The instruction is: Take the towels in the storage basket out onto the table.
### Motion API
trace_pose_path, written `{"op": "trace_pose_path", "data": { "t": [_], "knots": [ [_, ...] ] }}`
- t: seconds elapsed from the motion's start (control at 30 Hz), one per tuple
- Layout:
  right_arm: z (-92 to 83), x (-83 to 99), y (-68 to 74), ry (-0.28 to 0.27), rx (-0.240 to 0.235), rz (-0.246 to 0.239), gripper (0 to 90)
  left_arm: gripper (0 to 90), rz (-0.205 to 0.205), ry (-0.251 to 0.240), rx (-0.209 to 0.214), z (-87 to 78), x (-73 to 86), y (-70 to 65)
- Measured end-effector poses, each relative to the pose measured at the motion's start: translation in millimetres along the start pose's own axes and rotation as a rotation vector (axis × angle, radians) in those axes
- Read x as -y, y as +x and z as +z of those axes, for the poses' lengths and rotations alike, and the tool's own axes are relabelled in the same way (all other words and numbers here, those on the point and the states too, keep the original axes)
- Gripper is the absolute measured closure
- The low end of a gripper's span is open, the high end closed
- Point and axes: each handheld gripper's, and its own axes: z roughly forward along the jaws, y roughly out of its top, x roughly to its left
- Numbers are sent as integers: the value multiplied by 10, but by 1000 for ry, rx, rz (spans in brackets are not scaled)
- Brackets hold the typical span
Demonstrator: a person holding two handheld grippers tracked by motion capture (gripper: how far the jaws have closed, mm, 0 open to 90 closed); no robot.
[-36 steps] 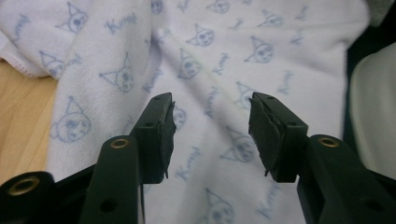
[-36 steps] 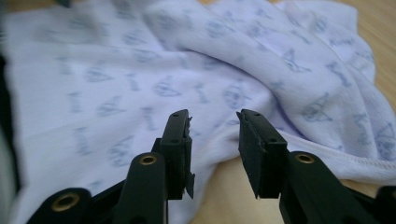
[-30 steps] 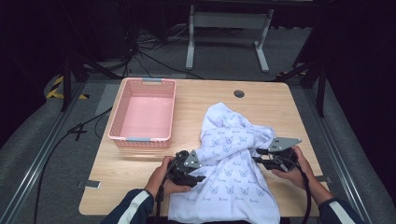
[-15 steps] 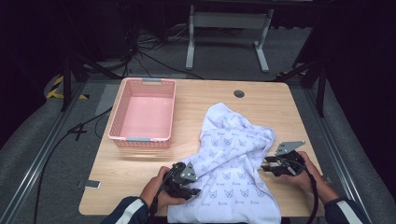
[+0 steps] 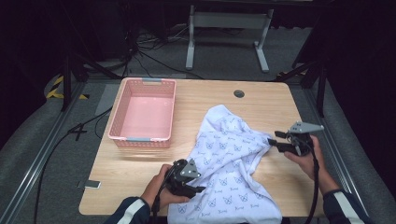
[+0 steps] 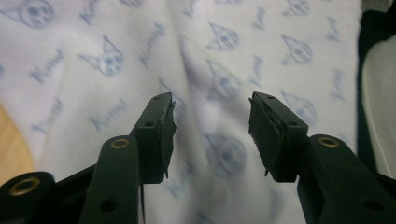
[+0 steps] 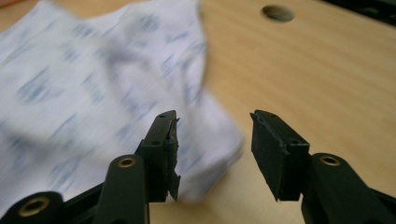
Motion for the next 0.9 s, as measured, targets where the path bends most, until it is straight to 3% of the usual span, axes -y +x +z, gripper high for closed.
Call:
{"op": "trace_pose_path", "data": {
  "t": [0.07, 0.13, 0.17, 0.23, 0.3, 0.33, 0.4, 0.53, 0.63, 0.73, 0.9],
  "knots": [
    [64, -53, -66, -8, 15, 16, 507, 505, 3, 6, -10, 48, -38, 50],
    [256, -126, -208, 40, -6, 68, 486, 505, 8, 20, -17, 138, -75, 116],
    [428, -126, -259, 88, 27, 69, 494, 505, -1, 35, -1, 205, -76, 166],
    [485, -112, -266, 111, 33, 53, 498, 510, 0, 49, 10, 236, -67, 179],
    [630, -46, -287, 196, 55, 31, 500, 508, 6, 45, 14, 250, -38, 177],
    [672, -10, -302, 218, 41, 40, 527, 507, -5, 51, 18, 240, -30, 169],
    [661, 15, -321, 213, 8, 66, 584, 508, -20, 54, 23, 216, -5, 136],
    [599, 35, -240, 225, -39, 8, 827, 531, -20, 67, 34, 161, 42, 82],
    [556, 24, -202, 246, 8, -52, 882, 531, -46, 63, 56, 116, 97, 51],
    [467, 27, -267, 222, 55, -48, 886, 531, -49, 71, 64, 44, 176, -13],
    [189, -19, -381, 108, 145, -25, 888, 517, -59, 78, 82, -47, 280, -168]
  ]
}}
